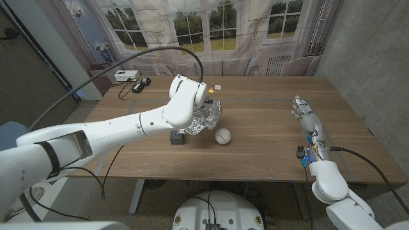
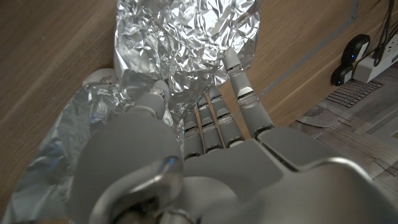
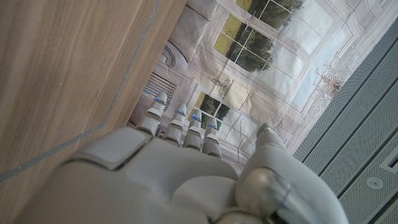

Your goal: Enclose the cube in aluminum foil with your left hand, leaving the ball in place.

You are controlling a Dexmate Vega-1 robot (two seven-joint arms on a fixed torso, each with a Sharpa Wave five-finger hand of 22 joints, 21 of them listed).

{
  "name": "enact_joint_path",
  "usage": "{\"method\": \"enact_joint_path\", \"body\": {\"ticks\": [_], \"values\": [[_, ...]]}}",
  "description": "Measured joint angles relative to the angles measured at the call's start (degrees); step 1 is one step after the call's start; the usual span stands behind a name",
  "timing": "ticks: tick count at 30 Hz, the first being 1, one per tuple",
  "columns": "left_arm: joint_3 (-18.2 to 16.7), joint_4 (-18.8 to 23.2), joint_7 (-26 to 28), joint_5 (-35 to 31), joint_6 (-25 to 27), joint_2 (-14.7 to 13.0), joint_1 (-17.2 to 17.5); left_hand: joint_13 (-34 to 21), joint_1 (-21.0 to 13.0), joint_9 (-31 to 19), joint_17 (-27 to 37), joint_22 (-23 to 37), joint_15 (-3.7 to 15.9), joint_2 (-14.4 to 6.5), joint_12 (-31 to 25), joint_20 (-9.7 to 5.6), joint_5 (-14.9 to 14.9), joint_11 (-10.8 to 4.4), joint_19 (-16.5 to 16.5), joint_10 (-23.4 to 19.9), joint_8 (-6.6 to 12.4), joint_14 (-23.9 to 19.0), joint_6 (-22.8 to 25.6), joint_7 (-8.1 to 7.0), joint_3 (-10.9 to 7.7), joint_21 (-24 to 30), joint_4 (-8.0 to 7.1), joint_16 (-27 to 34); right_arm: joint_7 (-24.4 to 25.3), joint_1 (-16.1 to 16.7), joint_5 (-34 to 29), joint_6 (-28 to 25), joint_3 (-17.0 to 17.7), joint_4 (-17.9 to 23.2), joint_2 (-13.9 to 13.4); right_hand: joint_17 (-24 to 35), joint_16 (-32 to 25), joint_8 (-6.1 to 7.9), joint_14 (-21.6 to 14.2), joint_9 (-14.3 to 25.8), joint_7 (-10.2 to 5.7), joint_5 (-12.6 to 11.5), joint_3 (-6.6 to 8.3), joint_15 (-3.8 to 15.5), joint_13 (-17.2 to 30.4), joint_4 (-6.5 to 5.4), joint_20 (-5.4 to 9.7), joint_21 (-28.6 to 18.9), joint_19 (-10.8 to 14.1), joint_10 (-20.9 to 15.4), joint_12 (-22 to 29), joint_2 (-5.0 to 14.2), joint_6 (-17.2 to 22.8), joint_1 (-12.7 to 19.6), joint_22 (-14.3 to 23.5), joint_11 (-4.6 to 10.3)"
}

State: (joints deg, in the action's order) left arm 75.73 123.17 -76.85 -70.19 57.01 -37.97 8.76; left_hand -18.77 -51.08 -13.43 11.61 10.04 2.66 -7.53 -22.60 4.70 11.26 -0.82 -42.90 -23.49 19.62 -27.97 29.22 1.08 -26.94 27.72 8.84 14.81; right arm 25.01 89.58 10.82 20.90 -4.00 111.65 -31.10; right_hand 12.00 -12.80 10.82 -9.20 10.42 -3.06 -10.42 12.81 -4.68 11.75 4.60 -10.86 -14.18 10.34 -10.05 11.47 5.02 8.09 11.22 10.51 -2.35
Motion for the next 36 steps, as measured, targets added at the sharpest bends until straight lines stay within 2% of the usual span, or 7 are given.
{"method": "enact_joint_path", "body": {"ticks": [3, 4, 7, 8, 23, 30, 36], "values": [[4.87, 0.13, 0.00, 0.00, 0.00, 0.94, -4.44, -0.15, 0.31, -0.05, 0.00, 0.00, 0.00, -0.31, 0.00, -0.24, -0.04, 0.00, -0.24, 0.00, -0.01, 0.00, -0.17, 0.17, -0.23, 0.00, -0.23, 0.00, -0.10, 0.00, 0.08, 0.21, 0.00, 0.00, 0.00, 0.00, 0.00, 0.00, -0.21, 0.00, 0.00, 0.00, 0.00, 0.20, 0.00, 0.00, 0.00, 0.00, 0.00, 0.00, 0.00, 0.00, 0.00, 0.00, 0.00, 0.00], [7.21, 0.13, -1.05, 8.87, 9.75, 1.33, -6.39, -0.25, 0.31, -0.06, 0.00, 0.00, 0.00, -0.30, 0.00, -0.31, -0.04, 0.00, -0.30, 0.00, -0.02, 0.00, -0.17, 0.18, -0.23, 0.00, -0.23, 0.00, -0.15, -0.93, 0.10, 0.27, -0.36, -0.72, 0.35, 0.00, 0.00, 0.00, -0.21, 0.00, -0.03, 0.00, 0.00, 0.20, 0.00, 0.00, 0.00, 0.00, 0.00, 0.00, 0.00, 0.01, 0.03, -0.01, 0.00, 0.00], [12.27, 0.02, -1.05, 8.87, 9.75, 2.02, -10.92, -0.27, 0.31, -0.32, 0.00, 0.00, 0.12, -0.29, 0.00, -0.72, -0.04, 0.19, -0.72, -0.43, -0.06, -0.12, 0.36, 0.71, -0.23, 0.00, -0.23, 0.00, -0.21, -0.93, 0.13, 0.34, -0.36, -0.72, 0.35, 0.00, 0.00, 0.00, -0.21, 0.00, -0.14, 0.00, 0.00, 0.20, 0.00, 0.00, 0.00, 0.00, 0.00, -0.32, 0.00, 0.16, 0.14, -0.16, 0.00, 0.32], [14.82, -0.10, -1.43, 13.73, 15.24, 2.30, -13.16, -0.27, 0.31, -0.34, -0.01, 0.00, 0.18, -0.29, 0.00, -0.72, -0.04, 0.11, -0.72, -0.52, -0.10, -0.46, 0.37, 0.71, -0.23, 0.00, -0.23, 0.00, -0.23, -0.93, 0.14, 0.37, -0.36, -0.72, 0.35, 0.00, 0.00, 0.00, -0.21, 0.00, -0.13, 0.00, 0.00, 0.20, 0.00, 0.00, 0.00, 0.00, 0.00, -0.32, 0.00, 0.16, 0.14, -0.16, 0.00, 0.32], [41.95, -1.32, -1.98, 17.73, 21.72, 6.04, -36.38, -0.80, -0.06, -1.13, 0.26, 0.26, 0.17, -0.97, 0.00, -1.02, -0.04, -0.09, -1.02, -1.54, 0.57, -1.26, 1.21, 0.90, -1.02, 0.01, 0.08, 0.00, -0.35, -3.19, 0.29, -0.24, -1.42, -1.56, 0.59, 0.00, 0.00, 0.00, -0.21, 0.00, -0.31, 0.00, 0.00, 0.20, 0.00, 0.00, -0.01, 0.23, -0.01, -0.32, 0.00, 0.30, 0.32, -0.30, 0.00, 0.32], [48.07, -3.18, -2.01, 22.79, 22.45, 8.51, -41.50, -1.06, -0.06, -1.33, 0.26, 0.27, 0.06, -0.97, 0.00, -1.36, -0.04, -0.50, -0.66, -1.94, 0.57, -2.11, 1.19, 0.88, -1.19, 0.01, -0.09, 0.28, -0.24, -4.93, 0.27, -0.46, -2.57, -2.29, 0.59, 0.00, 0.00, 0.00, -0.21, 0.00, -0.31, 0.00, 0.00, 0.20, 0.00, 0.00, -0.01, 0.23, -0.01, -0.32, 0.00, 0.30, 0.31, -0.30, 0.00, 0.32], [50.47, -4.96, -2.03, 25.63, 22.70, 9.86, -42.71, -1.30, 0.50, -1.70, 0.24, 0.32, 0.21, -0.41, 0.01, -1.04, -0.27, -0.71, 0.26, -2.15, 0.57, -2.26, 0.54, 0.24, -0.95, -0.44, -0.34, 0.28, 0.05, -5.68, -0.16, -0.49, -3.18, -2.57, 0.59, 0.00, 0.00, 0.00, -0.20, 0.00, -0.31, 0.00, 0.00, 0.20, 0.00, 0.00, -0.02, 0.23, -0.02, -0.31, 0.00, 0.29, 0.31, -0.31, 0.00, 0.32]]}}
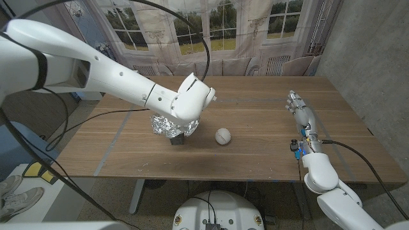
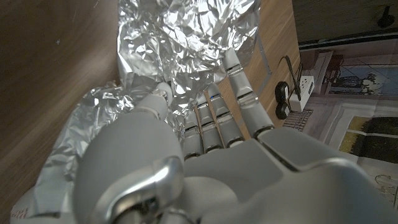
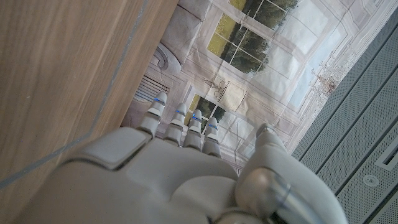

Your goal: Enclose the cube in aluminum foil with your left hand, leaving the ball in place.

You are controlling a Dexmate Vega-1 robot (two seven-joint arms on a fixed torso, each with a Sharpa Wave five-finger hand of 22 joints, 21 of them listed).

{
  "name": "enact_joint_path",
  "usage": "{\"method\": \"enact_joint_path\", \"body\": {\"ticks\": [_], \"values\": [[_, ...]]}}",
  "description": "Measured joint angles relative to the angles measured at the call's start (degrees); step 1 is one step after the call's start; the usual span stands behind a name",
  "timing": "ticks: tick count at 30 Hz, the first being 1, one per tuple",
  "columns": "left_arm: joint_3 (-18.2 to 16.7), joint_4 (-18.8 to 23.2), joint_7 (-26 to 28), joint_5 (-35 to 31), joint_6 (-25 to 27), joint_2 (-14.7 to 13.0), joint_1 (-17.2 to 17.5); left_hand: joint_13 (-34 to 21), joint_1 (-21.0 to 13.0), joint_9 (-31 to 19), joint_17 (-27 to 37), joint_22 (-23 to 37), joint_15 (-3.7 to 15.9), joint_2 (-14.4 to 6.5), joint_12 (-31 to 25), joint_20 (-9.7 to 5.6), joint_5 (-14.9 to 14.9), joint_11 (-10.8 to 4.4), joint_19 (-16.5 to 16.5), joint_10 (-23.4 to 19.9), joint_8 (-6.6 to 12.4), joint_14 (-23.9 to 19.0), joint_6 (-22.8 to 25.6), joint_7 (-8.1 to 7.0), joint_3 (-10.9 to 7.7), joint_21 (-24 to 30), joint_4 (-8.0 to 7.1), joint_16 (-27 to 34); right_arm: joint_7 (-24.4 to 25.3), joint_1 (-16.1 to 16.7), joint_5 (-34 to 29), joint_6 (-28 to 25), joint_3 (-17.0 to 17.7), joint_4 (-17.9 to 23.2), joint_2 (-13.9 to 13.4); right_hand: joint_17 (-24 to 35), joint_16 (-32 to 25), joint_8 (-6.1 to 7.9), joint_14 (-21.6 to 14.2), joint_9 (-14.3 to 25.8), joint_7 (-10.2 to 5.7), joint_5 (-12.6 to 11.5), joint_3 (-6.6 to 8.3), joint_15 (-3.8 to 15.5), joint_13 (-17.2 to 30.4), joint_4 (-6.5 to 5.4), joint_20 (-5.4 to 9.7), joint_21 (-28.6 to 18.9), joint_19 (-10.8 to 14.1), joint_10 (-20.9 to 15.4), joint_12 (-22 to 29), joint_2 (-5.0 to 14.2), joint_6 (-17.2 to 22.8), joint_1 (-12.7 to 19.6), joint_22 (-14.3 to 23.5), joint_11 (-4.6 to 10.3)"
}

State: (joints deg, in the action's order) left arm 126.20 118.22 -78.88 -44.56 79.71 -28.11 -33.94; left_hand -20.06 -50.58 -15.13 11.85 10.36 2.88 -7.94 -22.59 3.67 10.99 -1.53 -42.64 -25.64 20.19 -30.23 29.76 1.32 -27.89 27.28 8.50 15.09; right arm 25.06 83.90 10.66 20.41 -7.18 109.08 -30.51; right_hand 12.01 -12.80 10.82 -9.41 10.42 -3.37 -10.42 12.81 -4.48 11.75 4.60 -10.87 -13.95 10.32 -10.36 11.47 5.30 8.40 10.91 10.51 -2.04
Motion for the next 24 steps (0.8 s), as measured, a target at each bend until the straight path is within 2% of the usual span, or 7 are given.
{"method": "enact_joint_path", "body": {"ticks": [12, 16, 18, 20, 24], "values": [[1.65, -4.91, -0.03, 2.27, 0.20, 2.26, 1.53, -0.37, 0.93, -0.34, 0.01, -0.03, -0.01, 0.93, 0.06, 0.11, -0.43, -0.43, 1.33, 0.23, -0.85, 0.01, -2.13, -1.24, 0.54, -0.87, -0.08, 0.00, 0.73, -0.46, -0.99, -0.12, -0.59, 0.13, -0.19, 0.00, 0.00, 0.00, -0.21, 0.00, 0.00, 0.00, 0.00, 0.21, 0.00, 0.00, 0.00, 0.00, 0.00, 0.00, 0.00, -0.22, 0.00, -0.22, 0.00, 0.00], [1.97, -6.54, -0.05, 2.82, 0.20, 3.10, 2.22, -0.58, 2.40, -0.23, 0.00, -0.03, 0.06, 2.41, 0.78, 0.31, -0.87, -0.67, 2.00, 1.17, -3.01, 0.23, -6.53, -1.87, 2.20, -1.00, -0.05, -0.33, 0.99, -0.46, -1.30, -0.13, -0.61, 0.33, -0.24, 0.00, 0.00, 0.00, -0.21, 0.00, 0.00, 0.00, 0.00, 0.21, 0.00, 0.00, 0.00, 0.00, 0.00, 0.00, 0.00, -0.22, 0.00, -0.22, 0.00, 0.00], [2.16, -7.17, -0.05, 3.52, 0.21, 3.57, 2.38, -0.60, 3.59, 0.22, -0.06, 0.09, -0.09, 3.65, 1.88, 1.24, -0.87, -0.36, 3.74, 3.03, -4.91, 2.06, -10.40, -2.48, 3.54, -1.93, -0.13, -1.13, 1.10, -0.44, -1.47, -0.13, -0.61, 0.41, -0.26, 0.00, 0.00, 0.00, -0.21, 0.00, 0.00, 0.00, 0.00, 0.21, 0.00, 0.00, -0.23, 0.00, 0.22, 0.00, 0.00, -0.22, 0.00, -0.21, 0.00, 0.00], [2.39, -7.65, -0.05, 4.05, 0.22, 4.01, 2.41, -0.50, 4.40, 0.93, -0.14, 0.19, -0.15, 6.19, 3.30, 2.55, -0.85, 0.01, 6.27, 5.02, -6.93, 4.12, -14.46, -3.24, 5.29, -3.20, -0.28, -2.03, 1.20, -0.44, -1.61, -0.13, -0.61, 0.45, -0.26, 0.00, 0.00, 0.00, -0.44, 0.00, 0.02, 0.00, 0.00, 0.01, 0.00, 0.00, -0.10, 0.00, 0.34, 0.00, 0.00, -0.22, 0.01, -0.21, 0.00, 0.00], [3.50, -8.71, -0.08, 5.68, 0.23, 5.53, 2.16, 0.29, 6.25, 2.22, -0.58, 0.19, -0.30, 10.52, 5.82, 5.20, 0.94, 0.37, 10.60, 8.27, -9.48, 7.26, -21.13, -4.45, 8.55, -5.65, -0.70, -3.34, 1.43, -0.44, -1.98, -0.07, -0.63, 0.54, -0.27, 0.00, 0.00, 0.00, -0.74, 0.00, 0.31, 0.00, 0.00, 0.30, 0.00, 0.00, 0.08, 0.00, 0.52, 0.00, 0.00, -0.22, 0.31, -0.21, 0.00, 0.00]]}}
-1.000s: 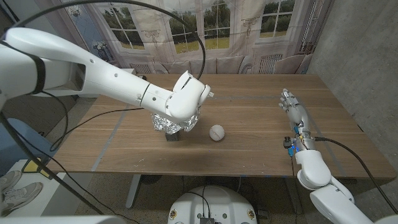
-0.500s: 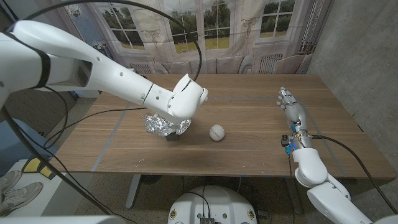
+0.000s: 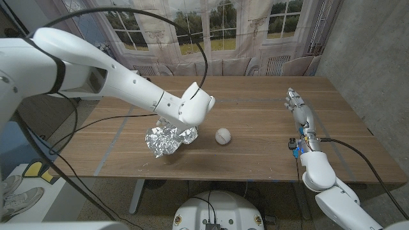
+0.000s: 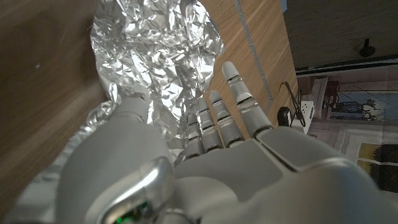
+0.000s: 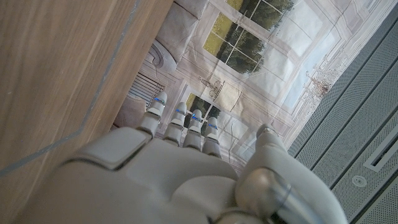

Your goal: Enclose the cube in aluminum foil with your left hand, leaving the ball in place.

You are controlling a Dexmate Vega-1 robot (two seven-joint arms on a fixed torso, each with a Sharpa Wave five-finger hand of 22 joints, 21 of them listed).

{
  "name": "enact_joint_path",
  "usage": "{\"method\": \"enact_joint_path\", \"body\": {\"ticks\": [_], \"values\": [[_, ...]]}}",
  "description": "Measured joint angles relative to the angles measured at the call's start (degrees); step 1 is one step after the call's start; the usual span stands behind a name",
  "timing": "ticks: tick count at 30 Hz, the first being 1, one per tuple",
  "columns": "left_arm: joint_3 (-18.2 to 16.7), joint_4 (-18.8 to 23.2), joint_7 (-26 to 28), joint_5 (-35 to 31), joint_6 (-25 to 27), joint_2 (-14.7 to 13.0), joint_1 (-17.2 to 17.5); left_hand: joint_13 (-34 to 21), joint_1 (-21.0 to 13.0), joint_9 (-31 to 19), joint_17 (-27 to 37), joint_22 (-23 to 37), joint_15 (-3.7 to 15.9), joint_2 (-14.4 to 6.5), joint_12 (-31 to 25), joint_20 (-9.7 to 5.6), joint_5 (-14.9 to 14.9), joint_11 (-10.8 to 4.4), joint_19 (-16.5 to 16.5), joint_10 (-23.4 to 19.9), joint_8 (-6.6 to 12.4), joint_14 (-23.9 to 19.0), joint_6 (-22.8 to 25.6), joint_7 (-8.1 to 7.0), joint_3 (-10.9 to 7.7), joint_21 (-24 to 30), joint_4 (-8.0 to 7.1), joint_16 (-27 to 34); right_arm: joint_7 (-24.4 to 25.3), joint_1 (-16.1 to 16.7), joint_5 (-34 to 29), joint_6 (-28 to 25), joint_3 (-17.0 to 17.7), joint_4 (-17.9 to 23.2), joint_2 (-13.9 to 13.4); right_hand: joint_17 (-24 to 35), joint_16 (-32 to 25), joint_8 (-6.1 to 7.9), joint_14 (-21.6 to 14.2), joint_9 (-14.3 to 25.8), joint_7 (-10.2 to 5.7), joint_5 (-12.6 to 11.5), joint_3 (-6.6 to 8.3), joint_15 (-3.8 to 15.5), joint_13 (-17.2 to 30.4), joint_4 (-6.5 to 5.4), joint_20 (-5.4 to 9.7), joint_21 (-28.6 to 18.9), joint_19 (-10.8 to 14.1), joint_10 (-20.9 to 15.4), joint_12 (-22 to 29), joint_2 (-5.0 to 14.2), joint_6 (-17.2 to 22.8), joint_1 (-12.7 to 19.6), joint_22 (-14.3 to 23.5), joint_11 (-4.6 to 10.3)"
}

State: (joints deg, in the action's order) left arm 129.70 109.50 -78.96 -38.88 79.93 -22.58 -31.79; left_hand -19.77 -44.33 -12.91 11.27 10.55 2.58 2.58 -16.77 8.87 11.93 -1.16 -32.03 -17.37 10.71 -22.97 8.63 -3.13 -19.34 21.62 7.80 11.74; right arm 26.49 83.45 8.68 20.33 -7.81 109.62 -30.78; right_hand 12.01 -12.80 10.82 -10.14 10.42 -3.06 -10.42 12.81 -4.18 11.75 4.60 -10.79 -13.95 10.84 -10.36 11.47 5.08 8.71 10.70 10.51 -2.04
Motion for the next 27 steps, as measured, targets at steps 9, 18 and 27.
{"method": "enact_joint_path", "body": {"ticks": [9, 18, 27], "values": [[1.22, 0.23, 0.00, -0.41, 0.03, 0.76, -0.76, 2.13, 2.64, 2.30, -0.09, 0.00, -6.96, 3.75, 5.78, 3.44, 6.71, 3.09, 12.59, 17.30, -0.84, 18.04, -17.94, -0.75, 7.14, -8.16, -3.01, -1.60, 0.06, -0.42, -0.16, 0.12, -0.23, -0.07, 0.06, 0.00, 0.00, 0.00, -0.20, 0.00, 0.00, 0.00, 0.00, -0.20, 0.00, 0.00, -0.20, 0.00, 0.20, -0.19, 0.00, 0.00, 0.00, 0.00, 0.00, -0.19], [-0.43, 4.41, -0.01, -10.45, 0.05, -3.44, 2.00, 2.76, 8.22, 2.36, 0.03, -0.16, -7.81, 1.22, 3.89, 3.40, 7.84, 3.71, 21.53, 20.88, 0.91, 23.95, -18.20, -2.03, 11.53, -11.01, -7.14, -0.50, 0.06, -0.80, -0.16, 0.14, -0.51, -0.42, 0.14, 0.00, 0.00, 0.00, -0.20, 0.00, 0.00, 0.00, 0.00, -0.20, 0.00, 0.00, 0.14, 0.00, 0.53, -0.73, 0.00, 0.00, -0.01, 0.01, 0.00, -0.10], [-4.55, 9.69, -0.01, -12.88, 0.06, -8.12, 3.38, 2.60, 6.09, 2.36, -0.32, 0.00, -6.28, 1.52, 1.09, 3.41, 8.09, 3.55, 18.37, 13.99, 1.00, 16.99, -13.46, -1.41, 13.59, -9.50, -6.24, 0.59, 0.18, -1.63, -0.16, -0.13, -0.95, -0.47, 0.34, 0.00, 0.00, 0.00, -0.51, 0.00, 0.00, 0.00, 0.11, 0.11, 0.00, -0.11, 0.14, 0.00, 0.53, -0.72, 0.00, 0.00, -0.01, 0.01, 0.00, -0.10]]}}
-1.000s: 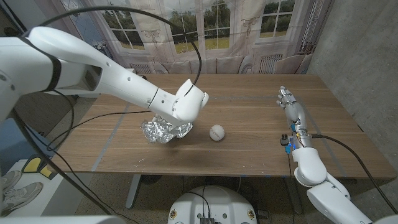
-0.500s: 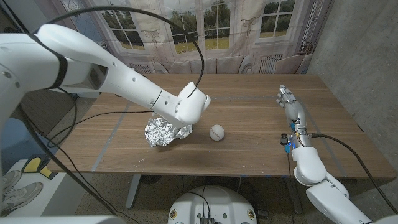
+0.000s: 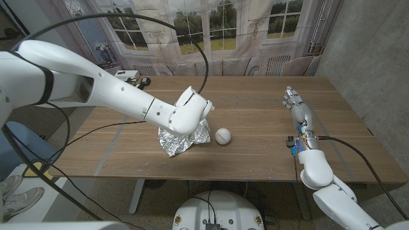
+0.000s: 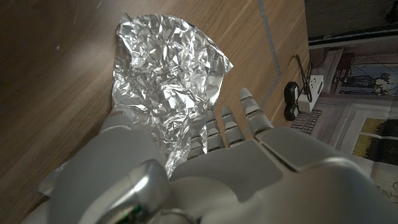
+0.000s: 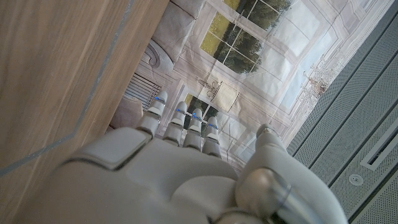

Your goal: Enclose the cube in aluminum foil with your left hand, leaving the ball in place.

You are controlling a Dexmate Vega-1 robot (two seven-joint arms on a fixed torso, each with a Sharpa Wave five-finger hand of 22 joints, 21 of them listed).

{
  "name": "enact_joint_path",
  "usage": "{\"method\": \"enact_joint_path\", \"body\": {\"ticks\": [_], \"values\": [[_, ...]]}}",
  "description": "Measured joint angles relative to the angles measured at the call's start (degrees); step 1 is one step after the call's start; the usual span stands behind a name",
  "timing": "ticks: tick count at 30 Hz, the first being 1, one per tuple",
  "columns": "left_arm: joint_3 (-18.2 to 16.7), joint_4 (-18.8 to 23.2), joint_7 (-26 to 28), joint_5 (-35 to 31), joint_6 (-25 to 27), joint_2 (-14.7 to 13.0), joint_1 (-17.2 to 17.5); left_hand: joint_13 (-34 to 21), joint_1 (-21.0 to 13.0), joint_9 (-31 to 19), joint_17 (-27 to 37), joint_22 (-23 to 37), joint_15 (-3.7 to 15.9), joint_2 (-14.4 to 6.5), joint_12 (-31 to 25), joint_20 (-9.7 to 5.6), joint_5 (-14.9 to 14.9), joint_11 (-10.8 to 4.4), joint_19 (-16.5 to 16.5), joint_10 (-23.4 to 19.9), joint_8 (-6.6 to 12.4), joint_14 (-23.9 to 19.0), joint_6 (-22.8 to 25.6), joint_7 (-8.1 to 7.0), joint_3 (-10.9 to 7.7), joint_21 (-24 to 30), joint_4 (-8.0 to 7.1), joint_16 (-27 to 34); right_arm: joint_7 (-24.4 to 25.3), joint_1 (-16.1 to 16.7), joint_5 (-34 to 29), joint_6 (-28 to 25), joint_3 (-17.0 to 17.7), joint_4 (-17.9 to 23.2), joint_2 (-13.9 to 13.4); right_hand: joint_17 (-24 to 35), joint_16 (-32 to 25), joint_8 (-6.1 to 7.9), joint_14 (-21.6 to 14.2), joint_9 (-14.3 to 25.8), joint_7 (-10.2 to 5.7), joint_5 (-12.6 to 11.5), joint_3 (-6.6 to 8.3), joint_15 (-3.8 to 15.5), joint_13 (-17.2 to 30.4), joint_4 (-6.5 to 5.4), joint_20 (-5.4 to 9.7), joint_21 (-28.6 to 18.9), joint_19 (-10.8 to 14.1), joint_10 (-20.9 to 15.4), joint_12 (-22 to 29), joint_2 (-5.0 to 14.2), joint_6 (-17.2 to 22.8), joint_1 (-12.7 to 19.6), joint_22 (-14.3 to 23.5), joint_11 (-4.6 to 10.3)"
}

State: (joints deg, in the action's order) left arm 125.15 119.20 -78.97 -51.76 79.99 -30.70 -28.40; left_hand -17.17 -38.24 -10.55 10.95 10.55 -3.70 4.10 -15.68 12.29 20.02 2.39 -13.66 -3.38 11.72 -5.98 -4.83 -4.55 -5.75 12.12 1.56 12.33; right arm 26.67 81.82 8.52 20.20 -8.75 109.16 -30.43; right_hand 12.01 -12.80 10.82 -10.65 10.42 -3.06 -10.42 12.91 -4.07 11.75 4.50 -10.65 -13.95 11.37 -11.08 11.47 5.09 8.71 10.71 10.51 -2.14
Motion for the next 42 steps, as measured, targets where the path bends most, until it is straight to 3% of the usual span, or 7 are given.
{"method": "enact_joint_path", "body": {"ticks": [7, 12, 21, 26, 32, 40, 42], "values": [[1.43, 2.96, 0.02, 1.57, 0.00, -0.57, -3.26, -0.47, -2.95, 0.00, 0.39, 0.00, -3.94, 2.05, 3.58, -0.10, 3.49, 2.57, 6.24, 10.69, -1.58, 9.88, -5.13, 1.02, 3.20, -1.45, 1.24, -2.19, 0.15, -0.61, 0.00, -0.23, -0.37, -0.15, 0.16, 0.00, 0.00, 0.00, 0.00, 0.00, -0.32, 0.00, 0.08, 0.00, 0.00, -0.08, 0.00, 0.00, 0.00, 0.00, 0.00, 0.19, 0.32, -0.19, 0.00, 0.00], [2.33, 4.46, 0.03, -2.15, 0.00, -1.98, -3.07, -1.07, 2.16, 0.00, 0.92, -0.01, -4.93, -1.66, 4.03, -0.11, 4.41, 3.64, 13.15, 13.02, -1.58, 15.53, -5.12, 1.40, 6.35, -1.76, -2.89, -2.19, 0.20, -1.02, 0.00, -0.42, -0.62, -0.20, 0.18, 0.00, 0.00, 0.22, 0.01, 0.00, -0.01, 0.00, 0.08, 0.00, 0.00, -0.08, 0.00, 0.00, 0.00, 0.01, 0.00, 0.24, 0.64, -0.24, 0.00, 0.00], [-1.16, 6.31, 1.10, -14.16, -2.33, -7.74, 3.98, -0.63, 8.42, 0.00, 0.76, -0.17, -3.28, -7.97, 3.14, -0.22, 1.38, 2.29, 17.32, 13.28, -0.25, 15.83, -4.89, -0.70, 6.85, -1.76, -7.91, -1.23, 0.48, -1.52, -0.03, -0.74, -0.99, -0.21, 0.29, 0.00, 0.00, 0.22, 0.01, 0.00, -0.01, 0.00, 0.08, 0.00, 0.00, -0.08, 0.00, 0.00, 0.00, 0.01, 0.00, 0.24, 0.63, -0.24, 0.00, 0.00], [-9.26, 9.32, 6.74, -23.35, -8.56, -15.86, 12.93, 0.03, 13.79, 0.00, 0.49, -0.17, -2.04, -11.45, 1.98, -0.43, -1.83, 1.42, 17.03, 13.23, 0.52, 15.78, -5.04, -1.64, 7.78, -0.80, -10.61, -0.73, 0.82, -1.66, -0.28, -1.17, -1.15, 0.12, 0.31, 0.00, 0.00, 0.22, -0.30, 0.00, 0.21, 0.00, 0.08, -0.31, 0.00, -0.08, 0.22, 0.00, 0.21, -0.31, 0.00, 0.39, 0.84, -0.39, 0.00, -0.32], [-20.67, 9.90, 16.09, -27.00, -15.90, -23.73, 23.99, 0.70, 16.74, 0.17, 0.01, -0.16, -0.78, -12.95, 1.25, -0.62, -4.30, 0.05, 14.57, 12.51, 0.60, 13.00, -5.01, -2.43, 8.00, -0.21, -10.83, 0.05, 1.13, -2.00, -0.56, -1.78, -1.46, 0.40, 0.35, 0.00, 0.00, 0.22, -0.30, 0.00, 0.30, 0.00, 0.30, -0.31, 0.00, -0.30, 0.30, 0.00, 0.30, -0.92, 0.46, 0.54, 0.93, -0.53, 0.00, -0.51], [-32.20, 9.03, 30.30, -26.89, -24.23, -26.35, 34.59, 1.92, 23.68, 0.16, 0.13, -0.16, -2.05, -13.78, 2.94, -0.43, -6.59, 0.48, 17.29, 13.09, -0.96, 15.73, -5.01, -2.43, 6.70, -1.11, -12.11, -1.74, 1.42, -2.43, -0.80, -2.15, -1.91, 0.51, 0.52, 0.13, 0.00, 0.22, -0.61, 0.00, -0.01, 0.00, 0.30, 0.00, 0.00, -0.30, 0.30, 0.00, 0.30, -0.92, 0.46, 0.55, 1.25, -0.54, 0.00, -0.51], [-39.07, 8.57, 34.69, -26.54, -26.32, -26.75, 40.86, 2.36, 25.96, 0.16, 0.13, -0.07, -2.14, -13.15, 3.64, -0.51, -7.02, 0.48, 18.86, 13.08, -1.48, 15.82, -5.01, -2.43, 6.65, -1.33, -12.17, -1.97, 1.66, -2.55, -0.98, -2.32, -2.05, 0.53, 0.58, 0.13, 0.00, 0.22, -0.60, 0.00, -0.01, 0.00, 0.30, 0.00, 0.00, -0.30, 0.30, 0.00, 0.30, -0.92, 0.45, 0.76, 1.24, -0.76, 0.00, -0.51]]}}
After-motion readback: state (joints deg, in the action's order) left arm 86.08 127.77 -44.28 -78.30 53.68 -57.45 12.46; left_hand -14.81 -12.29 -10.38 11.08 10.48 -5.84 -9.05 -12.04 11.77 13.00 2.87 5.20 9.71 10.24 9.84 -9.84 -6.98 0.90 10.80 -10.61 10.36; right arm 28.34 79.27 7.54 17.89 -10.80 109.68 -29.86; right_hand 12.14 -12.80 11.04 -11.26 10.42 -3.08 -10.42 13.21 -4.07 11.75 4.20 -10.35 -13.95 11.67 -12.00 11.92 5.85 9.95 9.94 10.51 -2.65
